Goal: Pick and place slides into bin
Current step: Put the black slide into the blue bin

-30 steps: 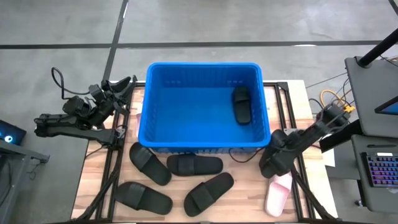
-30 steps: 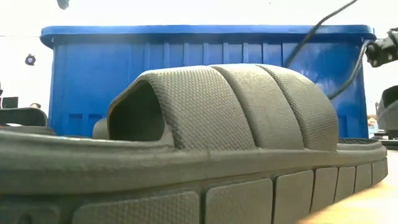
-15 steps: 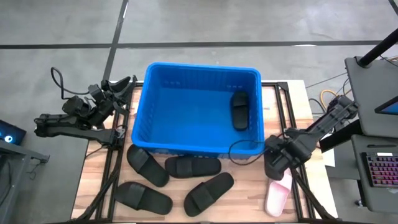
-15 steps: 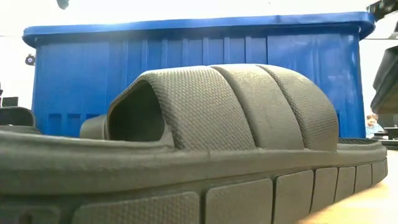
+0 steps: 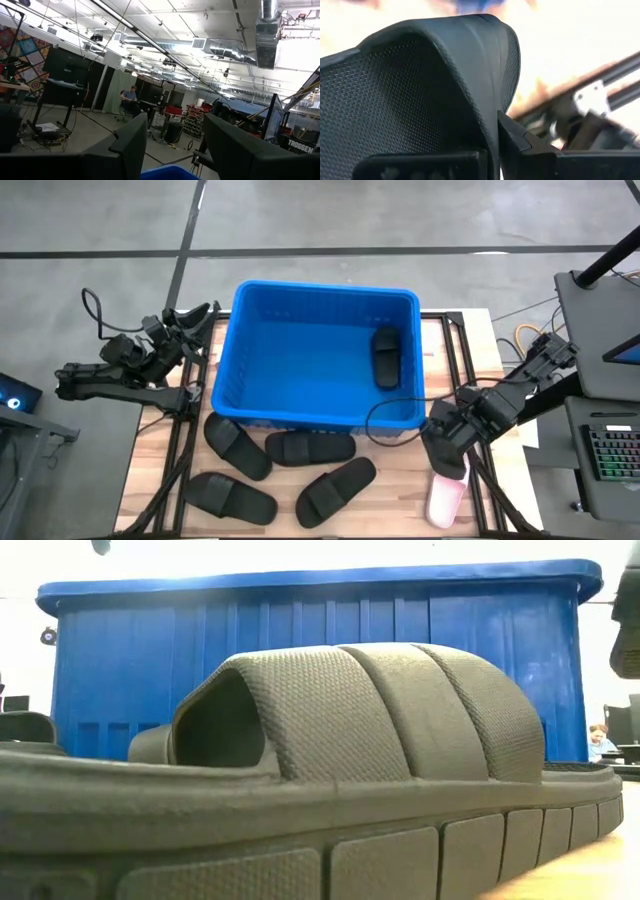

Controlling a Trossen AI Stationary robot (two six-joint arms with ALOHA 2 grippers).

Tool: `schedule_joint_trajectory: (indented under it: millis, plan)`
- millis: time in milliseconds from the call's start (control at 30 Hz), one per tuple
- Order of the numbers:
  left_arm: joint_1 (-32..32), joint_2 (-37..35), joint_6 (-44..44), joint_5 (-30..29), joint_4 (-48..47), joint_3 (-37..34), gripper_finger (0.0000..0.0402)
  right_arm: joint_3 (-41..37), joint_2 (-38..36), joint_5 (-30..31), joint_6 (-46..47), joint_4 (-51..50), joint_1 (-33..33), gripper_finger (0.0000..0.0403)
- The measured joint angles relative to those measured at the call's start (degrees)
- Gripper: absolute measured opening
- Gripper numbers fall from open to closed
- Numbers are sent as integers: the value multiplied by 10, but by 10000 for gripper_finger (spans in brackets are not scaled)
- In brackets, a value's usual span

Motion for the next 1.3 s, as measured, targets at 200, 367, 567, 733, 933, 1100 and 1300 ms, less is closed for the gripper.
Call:
schedule_joint_trajectory:
  millis: [200,367,567,733,933,1100,1300]
  plan:
    - [0,0,0,0,0,0,180,0,0,-141,-6,5,0,12]
    - [0,0,0,0,0,0,180,15,0,-189,-22,55,0,12]
    - [0,1,0,0,0,0,180,65,0,-190,-52,164,0,12]
    - [0,2,0,0,-1,0,180,116,-3,-102,-144,267,0,12]
    - [1,7,0,0,1,0,180,165,-11,156,-340,354,0,12]
    - [0,11,0,0,0,0,180,179,-13,421,-405,365,-6,12]
    - [0,17,-2,0,0,0,180,178,-11,586,-406,343,-42,12]
